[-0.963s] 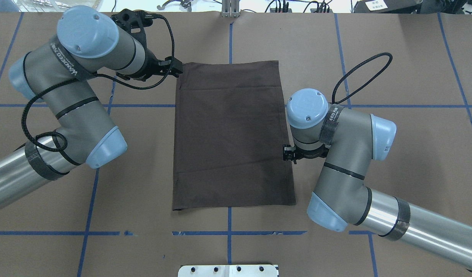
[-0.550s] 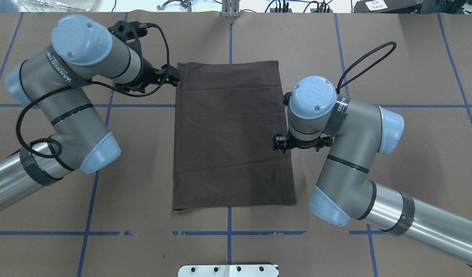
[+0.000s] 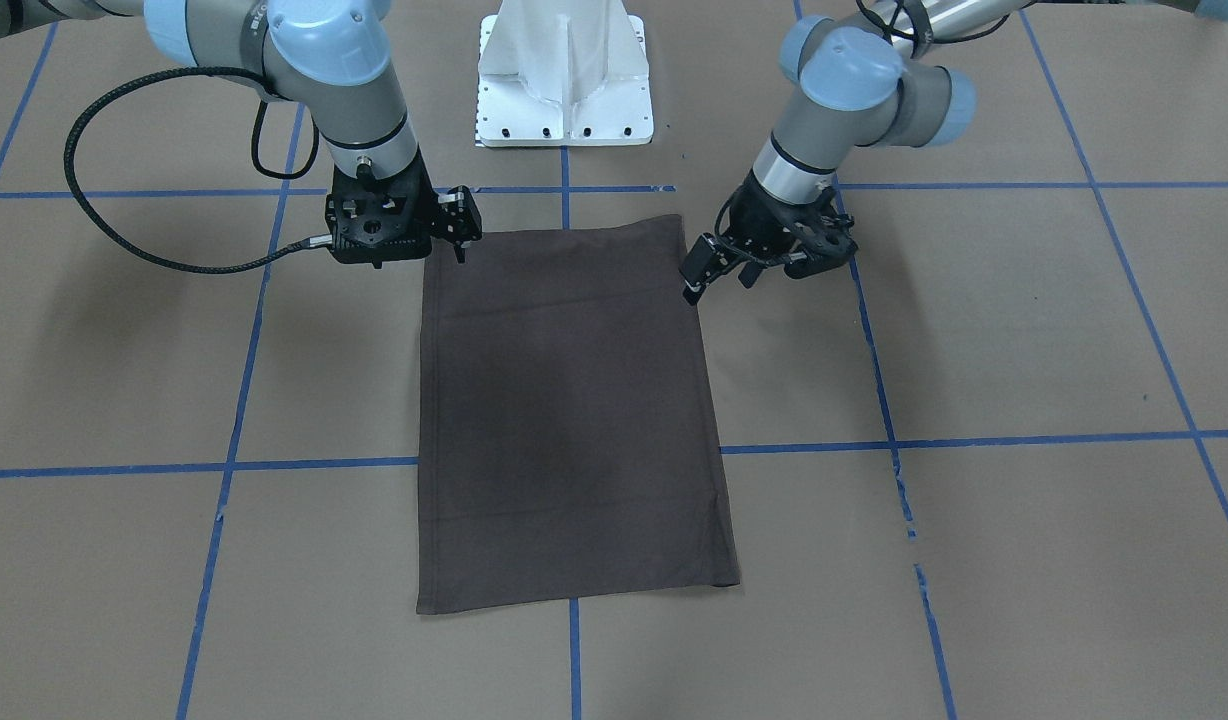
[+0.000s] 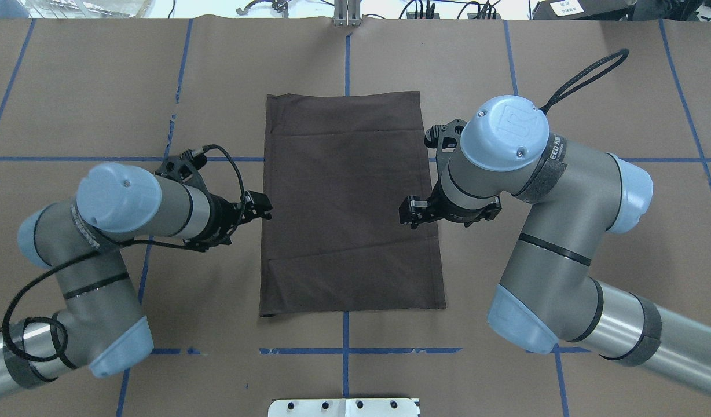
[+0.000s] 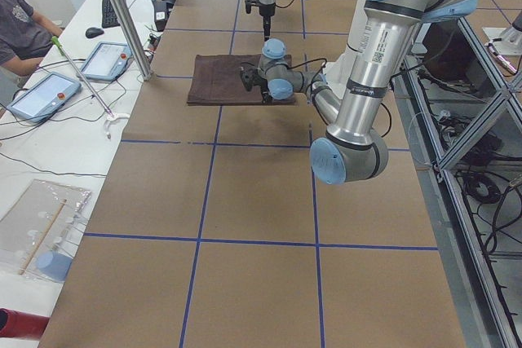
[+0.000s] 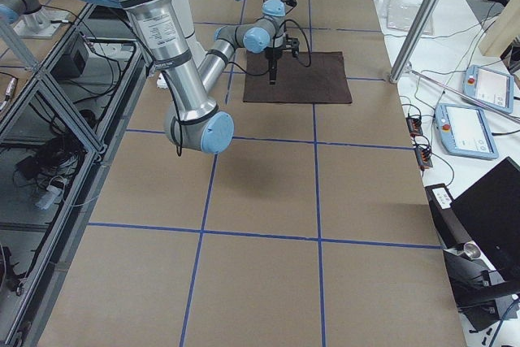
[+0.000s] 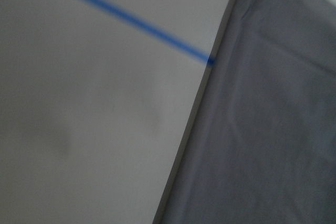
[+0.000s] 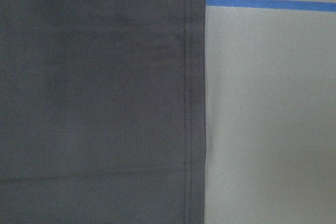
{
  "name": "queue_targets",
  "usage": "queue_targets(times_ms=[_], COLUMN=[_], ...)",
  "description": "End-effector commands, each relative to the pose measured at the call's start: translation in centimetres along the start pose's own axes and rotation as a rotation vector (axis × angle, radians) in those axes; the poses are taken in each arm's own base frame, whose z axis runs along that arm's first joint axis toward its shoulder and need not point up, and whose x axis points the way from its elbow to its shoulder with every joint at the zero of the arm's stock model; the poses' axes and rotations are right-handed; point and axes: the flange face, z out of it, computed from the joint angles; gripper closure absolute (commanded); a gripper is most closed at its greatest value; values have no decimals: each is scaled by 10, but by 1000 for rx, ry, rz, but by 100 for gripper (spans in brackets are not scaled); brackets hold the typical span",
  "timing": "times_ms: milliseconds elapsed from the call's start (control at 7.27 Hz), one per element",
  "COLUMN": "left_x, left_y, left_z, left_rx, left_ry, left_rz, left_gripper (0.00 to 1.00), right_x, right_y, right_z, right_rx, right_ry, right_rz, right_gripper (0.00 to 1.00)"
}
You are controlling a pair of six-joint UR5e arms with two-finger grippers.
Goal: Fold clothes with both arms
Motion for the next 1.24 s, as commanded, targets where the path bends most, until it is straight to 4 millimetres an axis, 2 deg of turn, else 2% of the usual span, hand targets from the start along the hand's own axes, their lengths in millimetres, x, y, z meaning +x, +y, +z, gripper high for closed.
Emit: queue_targets(times_ms=[0,275,413,688,1101], left_x=[-14,-13,-16,-15,-19], left_y=[73,97,107,108,106], left_z=[24,12,15,18,25], left_rx=[-5,-24,-35,-34,-27], left_ry=[-71,-101,-112,-117,-130], left_rz=[-84,-82,-99,-98,-101], left_gripper=[0,2,7,12,13], right_x=[-1,3,5,7,7], right_y=[0,-6,-8,-10,-8], right_z=[-13,-19,-20,-23,-30], right_rx=[9,4,6,0,-1], right_ry=[-24,-34,-35,-41,-55], right_rz=[5,15,18,24,21], right_gripper=[0,0,0,0,0])
